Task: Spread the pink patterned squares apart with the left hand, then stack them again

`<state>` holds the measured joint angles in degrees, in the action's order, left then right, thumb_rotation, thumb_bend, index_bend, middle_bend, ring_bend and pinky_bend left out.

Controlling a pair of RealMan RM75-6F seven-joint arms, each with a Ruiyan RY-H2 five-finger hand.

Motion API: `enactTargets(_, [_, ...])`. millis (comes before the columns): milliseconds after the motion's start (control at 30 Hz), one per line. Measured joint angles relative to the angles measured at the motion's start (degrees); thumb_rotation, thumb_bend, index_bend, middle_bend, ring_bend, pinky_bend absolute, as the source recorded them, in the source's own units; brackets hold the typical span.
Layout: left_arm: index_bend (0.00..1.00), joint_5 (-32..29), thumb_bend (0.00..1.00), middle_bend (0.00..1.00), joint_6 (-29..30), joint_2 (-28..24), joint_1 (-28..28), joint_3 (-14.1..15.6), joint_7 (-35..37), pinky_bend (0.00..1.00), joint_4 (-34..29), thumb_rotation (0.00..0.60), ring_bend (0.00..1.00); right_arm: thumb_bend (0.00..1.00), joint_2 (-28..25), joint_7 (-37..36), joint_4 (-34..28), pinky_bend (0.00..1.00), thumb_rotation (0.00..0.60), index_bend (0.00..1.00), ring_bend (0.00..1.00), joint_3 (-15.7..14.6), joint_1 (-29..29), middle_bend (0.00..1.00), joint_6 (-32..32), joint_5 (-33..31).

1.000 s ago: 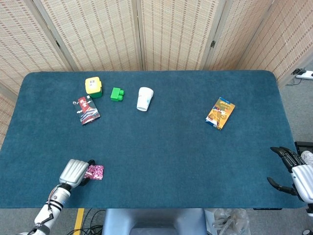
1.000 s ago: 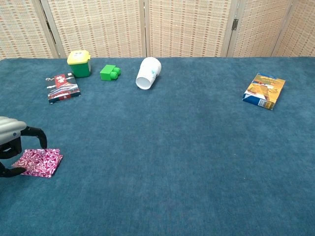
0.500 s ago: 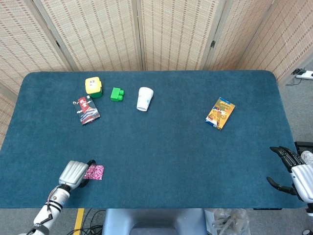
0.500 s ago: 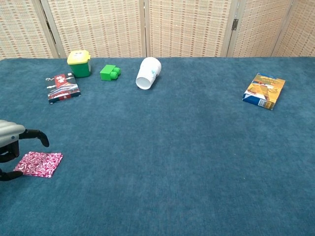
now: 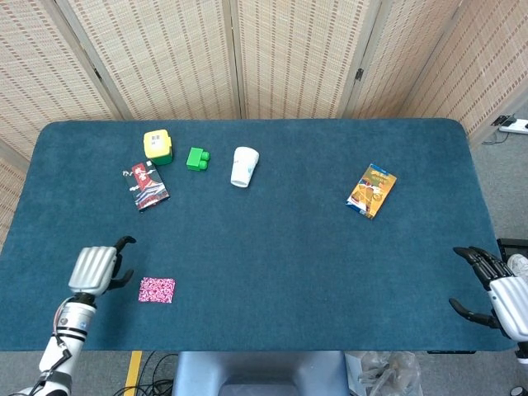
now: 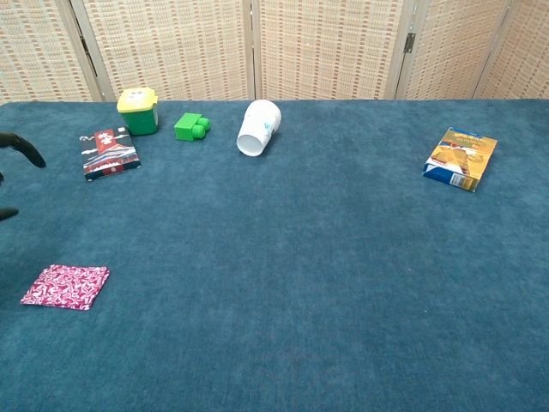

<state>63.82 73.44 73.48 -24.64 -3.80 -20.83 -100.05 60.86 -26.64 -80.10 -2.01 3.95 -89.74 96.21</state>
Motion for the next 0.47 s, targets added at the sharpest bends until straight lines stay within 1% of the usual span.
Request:
enactTargets(33, [0.31, 0.2, 0.34, 0.68, 1.2, -0.3, 0.6, -0.3, 0.8, 0.82, 0.1, 0.600, 0.60, 0.28, 0.0, 0.0, 0.0, 0.16, 0.600, 0.11, 0.12, 0.1, 0.1, 0.16, -0.1, 0.0])
enactTargets(67, [0.31, 0.6, 0.34, 0.61, 2.7, -0.8, 1.6, -0.6, 1.9, 0.75, 0.3, 0.600, 0.52, 0.28, 0.1, -0.1, 0.0, 0.16, 0.600, 0.11, 0.12, 0.2, 0.1, 0.15, -0.2, 0.0])
enactTargets(100, [0.31, 1.1, 0.34, 0.57, 3.8, -1.1, 2.4, -0.7, 2.6, 0.70, 0.5, 0.600, 0.48, 0.28, 0.2, -0.2, 0.1, 0.16, 0.600, 0.11, 0.12, 0.3, 0.1, 0.13, -0.4, 0.1])
enactTargets(133, [0.30, 1.6, 0.34, 0.51, 4.9, -1.3, 3.2, -0.8, 3.2, 0.63, 0.7, 0.600, 0.41, 0.28, 0.4, -0.2, 0.3, 0.16, 0.600, 0.11, 0.12, 0.5, 0.2, 0.12, -0.6, 0.1])
enactTargets(233, [0.29, 3.4, 0.34, 0.40, 8.4, -1.9, 5.7, -0.5, 4.5, 0.49, 1.6, 0.600, 0.29, 0.28, 0.7, -0.1, 0.5, 0.16, 0.600, 0.11, 0.11, 0.6, 0.5, 0.12, -0.4, 0.1])
enactTargets(333, [0.28, 5.4, 0.34, 0.36, 12.2, -2.1, 8.3, 0.0, 5.6, 0.43, 2.5, 0.600, 0.26, 0.28, 1.0, 0.1, 0.5, 0.14, 0.600, 0.11, 0.09, 0.8, 0.9, 0.12, -0.1, 0.1])
enactTargets(467, [0.28, 8.7, 0.34, 0.36, 17.3, -2.2, 12.2, 1.0, 6.5, 0.39, 3.0, 0.600, 0.25, 0.28, 1.5, -0.1, 0.5, 0.10, 0.600, 0.11, 0.06, 1.1, 1.2, 0.11, -0.1, 0.2])
